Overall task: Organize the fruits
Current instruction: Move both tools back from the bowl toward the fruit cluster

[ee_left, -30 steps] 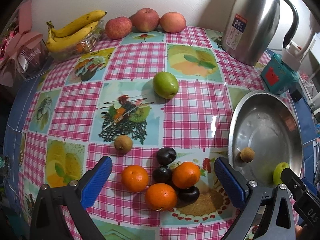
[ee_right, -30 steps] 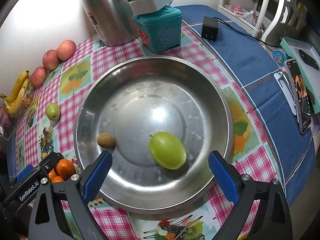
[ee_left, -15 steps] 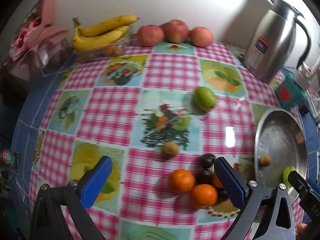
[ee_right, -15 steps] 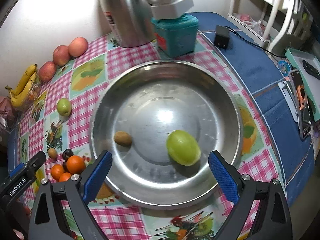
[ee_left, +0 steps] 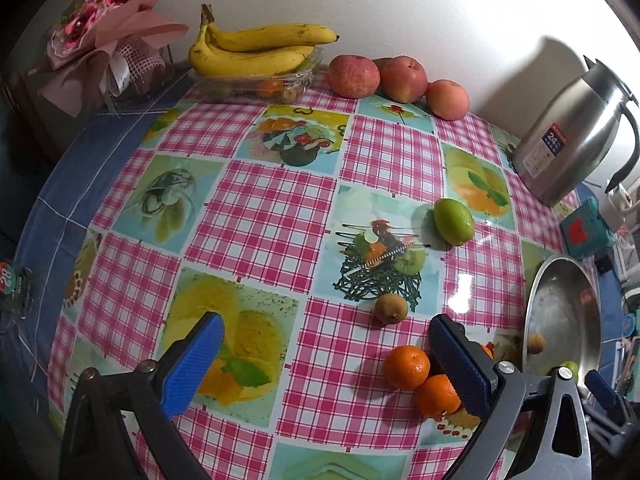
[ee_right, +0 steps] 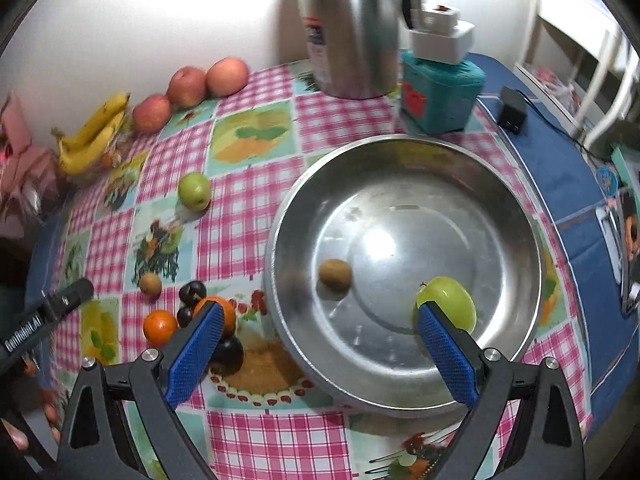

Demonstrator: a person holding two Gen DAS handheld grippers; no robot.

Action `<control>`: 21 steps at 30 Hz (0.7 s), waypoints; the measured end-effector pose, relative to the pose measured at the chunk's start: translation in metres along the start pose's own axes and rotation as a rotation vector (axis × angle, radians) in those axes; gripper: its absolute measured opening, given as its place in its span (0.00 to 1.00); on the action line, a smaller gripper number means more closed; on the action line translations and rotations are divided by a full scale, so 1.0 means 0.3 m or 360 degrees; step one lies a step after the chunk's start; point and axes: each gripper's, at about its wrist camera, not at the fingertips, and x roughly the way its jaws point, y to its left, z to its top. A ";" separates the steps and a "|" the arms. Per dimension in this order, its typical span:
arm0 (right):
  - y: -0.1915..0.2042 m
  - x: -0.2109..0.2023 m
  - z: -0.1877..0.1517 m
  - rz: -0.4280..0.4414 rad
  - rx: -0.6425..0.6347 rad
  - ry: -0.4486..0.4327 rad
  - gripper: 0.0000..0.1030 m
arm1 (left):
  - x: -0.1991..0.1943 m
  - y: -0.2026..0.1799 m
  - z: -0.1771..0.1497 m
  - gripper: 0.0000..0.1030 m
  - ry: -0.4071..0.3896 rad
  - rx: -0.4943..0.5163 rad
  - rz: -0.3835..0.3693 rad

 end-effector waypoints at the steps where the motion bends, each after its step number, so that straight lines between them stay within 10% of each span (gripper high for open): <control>1: 0.015 0.004 -0.001 -0.0018 -0.0036 -0.0001 0.94 | -0.002 0.001 0.000 1.00 0.0000 -0.0004 -0.0007; 21: 0.144 0.052 -0.027 0.0178 -0.0155 0.0028 0.94 | 0.039 0.033 0.008 1.00 0.0067 -0.0035 -0.0071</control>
